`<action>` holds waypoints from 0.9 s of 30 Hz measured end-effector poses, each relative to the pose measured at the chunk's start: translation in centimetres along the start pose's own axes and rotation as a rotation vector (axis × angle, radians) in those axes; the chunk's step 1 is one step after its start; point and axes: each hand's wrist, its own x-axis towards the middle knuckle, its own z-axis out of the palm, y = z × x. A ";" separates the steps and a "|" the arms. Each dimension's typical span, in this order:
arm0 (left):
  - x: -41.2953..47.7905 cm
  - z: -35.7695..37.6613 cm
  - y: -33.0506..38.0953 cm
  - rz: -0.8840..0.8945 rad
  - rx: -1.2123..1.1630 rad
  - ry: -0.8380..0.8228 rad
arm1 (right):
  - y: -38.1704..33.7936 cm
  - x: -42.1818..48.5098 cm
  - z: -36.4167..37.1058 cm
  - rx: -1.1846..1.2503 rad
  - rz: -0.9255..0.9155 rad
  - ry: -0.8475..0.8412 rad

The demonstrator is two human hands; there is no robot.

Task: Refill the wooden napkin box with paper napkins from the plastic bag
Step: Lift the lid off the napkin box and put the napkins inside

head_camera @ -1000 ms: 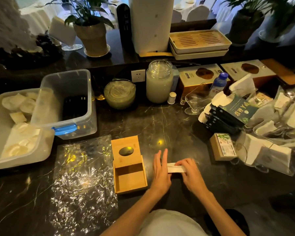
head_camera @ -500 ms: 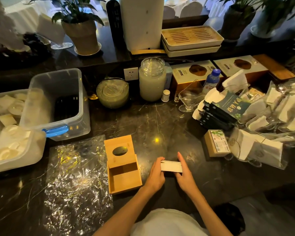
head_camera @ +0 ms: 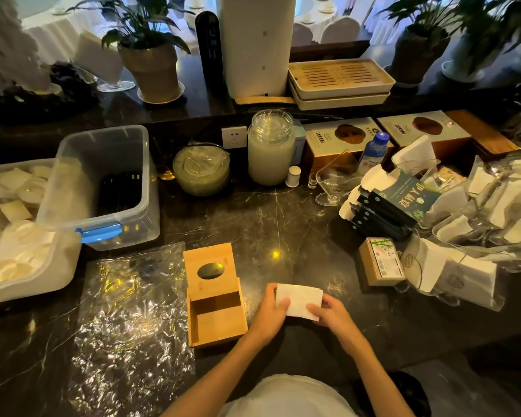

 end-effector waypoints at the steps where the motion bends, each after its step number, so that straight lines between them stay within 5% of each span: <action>1: -0.2 -0.1 0.4 -0.051 -0.109 -0.006 | -0.6 -0.5 -0.5 0.088 0.077 -0.065; 5: -1.2 -1.0 1.9 -0.145 -0.381 -0.107 | -2.3 -1.9 -2.6 0.211 0.188 -0.252; 19: -3.4 -8.0 6.2 -0.024 -0.169 -0.226 | -9.8 -0.7 1.1 -0.276 -0.004 -0.528; 21: -3.9 -9.1 5.9 -0.017 -0.203 -0.119 | -8.9 0.1 1.7 -0.177 0.032 -0.521; 25: -5.6 -11.9 2.5 0.070 0.110 0.554 | -5.9 0.2 3.6 0.593 0.177 -0.518; 27: -6.7 -13.3 -0.1 0.016 0.167 0.624 | -5.0 0.0 5.1 0.749 0.175 -0.441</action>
